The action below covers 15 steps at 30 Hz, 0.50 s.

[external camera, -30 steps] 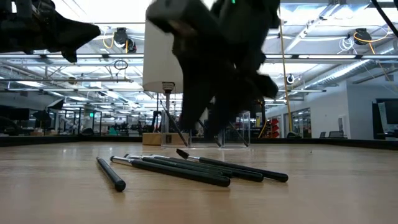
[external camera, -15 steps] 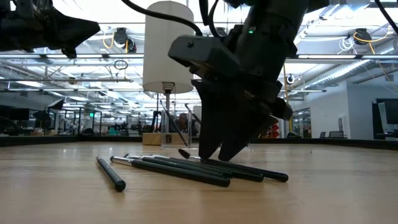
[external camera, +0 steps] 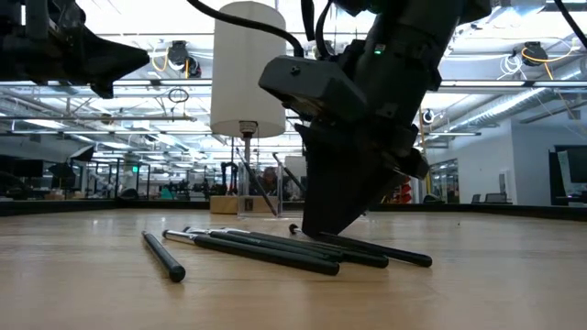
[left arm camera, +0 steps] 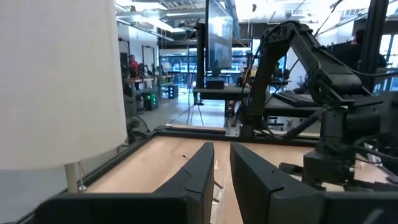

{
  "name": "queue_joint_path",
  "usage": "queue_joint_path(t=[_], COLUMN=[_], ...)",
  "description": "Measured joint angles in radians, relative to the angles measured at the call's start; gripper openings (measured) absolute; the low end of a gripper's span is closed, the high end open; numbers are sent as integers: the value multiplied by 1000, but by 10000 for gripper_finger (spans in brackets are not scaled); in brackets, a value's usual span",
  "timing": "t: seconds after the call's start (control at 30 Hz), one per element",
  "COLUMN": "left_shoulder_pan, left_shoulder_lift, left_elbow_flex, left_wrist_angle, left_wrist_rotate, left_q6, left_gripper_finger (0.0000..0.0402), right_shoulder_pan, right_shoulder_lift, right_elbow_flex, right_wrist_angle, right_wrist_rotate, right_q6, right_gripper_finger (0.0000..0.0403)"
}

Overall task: Pick & Place Makeup Supplies
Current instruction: Put the makeup brush into the transparent organizer

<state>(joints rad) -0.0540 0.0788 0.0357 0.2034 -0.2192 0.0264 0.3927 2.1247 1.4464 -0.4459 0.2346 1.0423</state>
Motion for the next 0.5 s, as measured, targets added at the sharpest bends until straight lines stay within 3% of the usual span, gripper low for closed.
queue_joint_path(t=[0.3, 0.5], left_shoulder_pan=[0, 0], left_shoulder_lift=[0, 0], left_elbow_flex=[0, 0], left_wrist_angle=[-10, -12], left_wrist_rotate=[0, 13], left_q6=[-6, -7], left_gripper_finger=[62, 63], right_shoulder_pan=[-31, -42], right_shoulder_lift=[-1, -1], right_elbow_flex=[-23, -39], right_wrist_angle=[-17, -3], right_wrist_rotate=[-17, 5], right_q6=[-37, -52], right_gripper_finger=[9, 3])
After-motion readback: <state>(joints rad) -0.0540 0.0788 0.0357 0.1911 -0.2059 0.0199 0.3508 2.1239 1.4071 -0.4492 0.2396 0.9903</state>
